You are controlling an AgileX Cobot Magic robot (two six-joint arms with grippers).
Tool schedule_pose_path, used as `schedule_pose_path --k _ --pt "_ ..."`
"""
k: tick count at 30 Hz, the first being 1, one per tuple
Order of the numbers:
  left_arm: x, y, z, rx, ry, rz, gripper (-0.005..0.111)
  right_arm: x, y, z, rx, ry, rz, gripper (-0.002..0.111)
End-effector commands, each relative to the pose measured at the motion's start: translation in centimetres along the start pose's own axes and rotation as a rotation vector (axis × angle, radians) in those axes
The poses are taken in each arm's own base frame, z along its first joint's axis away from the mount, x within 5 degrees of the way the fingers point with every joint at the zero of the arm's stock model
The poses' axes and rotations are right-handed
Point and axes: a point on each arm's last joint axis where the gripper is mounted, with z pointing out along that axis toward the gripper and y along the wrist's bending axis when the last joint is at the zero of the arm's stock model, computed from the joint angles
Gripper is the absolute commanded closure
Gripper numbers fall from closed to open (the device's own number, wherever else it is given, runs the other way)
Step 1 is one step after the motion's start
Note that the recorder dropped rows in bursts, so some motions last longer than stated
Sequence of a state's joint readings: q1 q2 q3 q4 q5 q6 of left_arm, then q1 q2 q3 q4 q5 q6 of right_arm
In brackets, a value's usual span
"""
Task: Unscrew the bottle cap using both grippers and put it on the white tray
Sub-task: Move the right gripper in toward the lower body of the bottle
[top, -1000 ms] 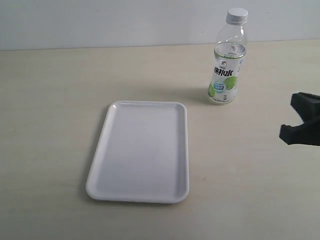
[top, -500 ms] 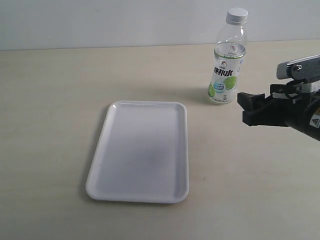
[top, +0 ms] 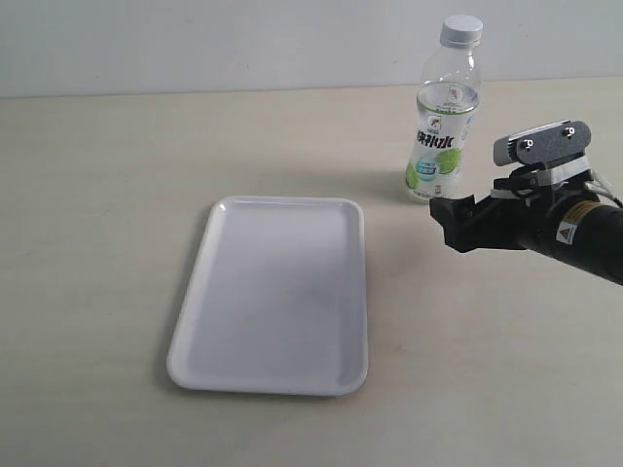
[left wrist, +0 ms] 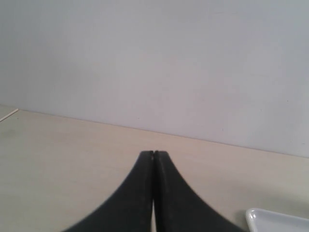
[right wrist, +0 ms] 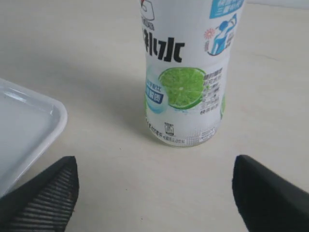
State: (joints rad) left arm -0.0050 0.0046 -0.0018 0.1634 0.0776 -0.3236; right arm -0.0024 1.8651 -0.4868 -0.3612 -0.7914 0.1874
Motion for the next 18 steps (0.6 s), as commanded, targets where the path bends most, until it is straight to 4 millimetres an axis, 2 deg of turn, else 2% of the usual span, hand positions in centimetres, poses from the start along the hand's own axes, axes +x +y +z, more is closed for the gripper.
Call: schedule_pose_path --k 1,10,18 --pt "0.01 0.02 -0.03 -0.003 -0.005 0.005 0.107 -0.41 -0.02 0.15 -0.008 -0.035 0.02 0.027" --pt "0.01 0.02 -0.03 -0.003 -0.005 0.005 0.107 -0.66 0.08 0.26 -0.022 -0.082 0.017 0.025" --pt "0.01 0.02 -0.03 -0.003 -0.005 0.005 0.107 0.03 0.07 0.95 -0.035 -0.102 0.028 0.023"
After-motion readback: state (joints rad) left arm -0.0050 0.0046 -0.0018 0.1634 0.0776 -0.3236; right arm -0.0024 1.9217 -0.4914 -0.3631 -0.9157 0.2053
